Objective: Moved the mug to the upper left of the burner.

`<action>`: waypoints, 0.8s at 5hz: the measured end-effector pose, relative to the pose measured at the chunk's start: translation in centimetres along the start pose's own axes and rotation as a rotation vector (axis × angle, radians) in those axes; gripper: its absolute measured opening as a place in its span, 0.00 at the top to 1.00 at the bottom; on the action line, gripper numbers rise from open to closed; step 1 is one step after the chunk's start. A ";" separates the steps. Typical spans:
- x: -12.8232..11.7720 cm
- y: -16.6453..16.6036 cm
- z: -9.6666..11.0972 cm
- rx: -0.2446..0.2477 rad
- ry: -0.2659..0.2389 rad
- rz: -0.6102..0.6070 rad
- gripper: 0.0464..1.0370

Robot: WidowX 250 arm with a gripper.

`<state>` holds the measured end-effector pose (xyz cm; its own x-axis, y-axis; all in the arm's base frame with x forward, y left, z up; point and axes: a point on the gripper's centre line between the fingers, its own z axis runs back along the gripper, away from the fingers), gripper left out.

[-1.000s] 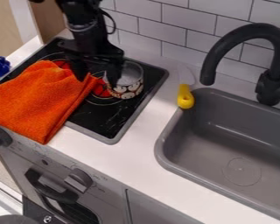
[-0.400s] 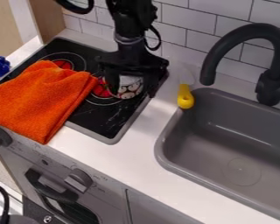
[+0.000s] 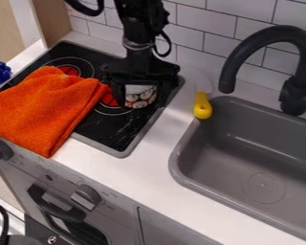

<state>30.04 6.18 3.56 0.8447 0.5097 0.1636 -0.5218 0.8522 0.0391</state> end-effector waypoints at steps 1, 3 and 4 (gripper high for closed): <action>-0.1 -0.1 -0.7 0.001 0.008 0.015 0.04; 1.3 -0.6 -1.9 -0.016 -0.055 0.055 0.04; 2.6 -0.5 -2.2 -0.014 -0.074 0.115 0.04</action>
<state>32.78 7.33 1.81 0.7680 0.5946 0.2382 -0.6127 0.7903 0.0026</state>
